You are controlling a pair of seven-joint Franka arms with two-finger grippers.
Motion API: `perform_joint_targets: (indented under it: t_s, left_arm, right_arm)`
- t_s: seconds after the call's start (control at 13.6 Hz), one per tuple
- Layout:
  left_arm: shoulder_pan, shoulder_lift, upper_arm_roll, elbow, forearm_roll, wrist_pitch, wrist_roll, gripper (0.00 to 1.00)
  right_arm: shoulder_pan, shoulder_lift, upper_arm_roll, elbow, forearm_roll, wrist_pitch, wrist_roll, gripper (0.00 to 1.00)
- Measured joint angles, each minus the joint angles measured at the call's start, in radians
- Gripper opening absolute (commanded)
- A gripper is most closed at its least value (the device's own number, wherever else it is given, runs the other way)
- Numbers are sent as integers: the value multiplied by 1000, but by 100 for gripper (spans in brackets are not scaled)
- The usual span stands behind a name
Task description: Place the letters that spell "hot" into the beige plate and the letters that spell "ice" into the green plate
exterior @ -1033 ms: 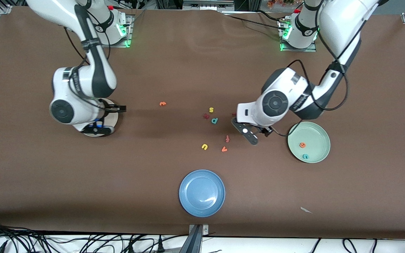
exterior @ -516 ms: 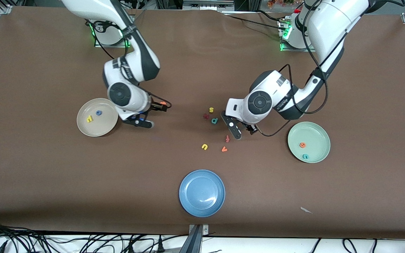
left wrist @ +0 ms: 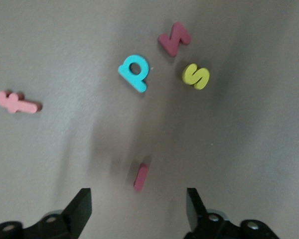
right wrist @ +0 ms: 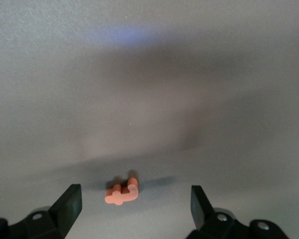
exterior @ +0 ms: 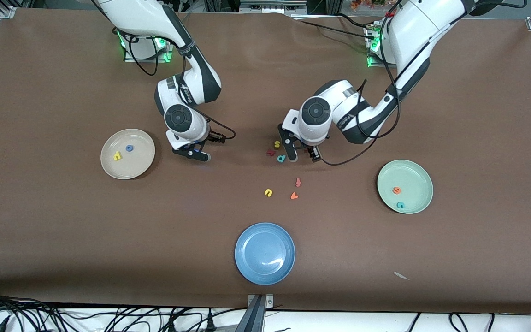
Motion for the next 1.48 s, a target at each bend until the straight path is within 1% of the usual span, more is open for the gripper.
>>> perform_joint_targets:
  t_s: [0.15,0.22,0.3,0.44,0.52,0.59,0.74,0.81,1.03,1.18,1.25,1.48]
  left_arm:
    - [0,0,1,-32,20,62,1,79]
    - [1,0,1,-42,49,76,1,79]
    - [1,0,1,-50,72,80,1,79]
    - [0,0,1,-63,88,86,1,74]
    - [-1,0,0,-68,89,88,1,74]
    - [-6,0,0,-73,89,89,1,74]
    - [-21,0,-1,-79,97,90,1,68]
    - [-24,0,-1,-83,121,90,1,67]
    - [-21,0,2,-91,153,92,-1,67]
    - [-17,0,3,-95,156,110,-1,64]
    - [-16,0,3,-95,156,114,-1,64]
    - [-16,6,7,-101,179,139,-1,63]
  right_arm:
    - [8,0,2,-18,0,41,2,87]
    - [14,0,4,-32,0,70,6,81]
    - [18,0,6,-44,0,94,7,80]
    - [24,0,6,-57,0,111,9,75]
    - [24,0,7,-57,0,115,9,71]
    - [24,-1,7,-57,0,115,9,64]
    - [24,-3,7,-57,1,117,9,51]
    - [24,-4,9,-57,1,118,9,48]
    - [24,-8,13,-57,1,121,11,27]
    - [24,-10,14,-56,2,120,12,26]
    - [24,-10,14,-56,2,120,12,23]
    - [24,-10,14,-56,2,119,12,23]
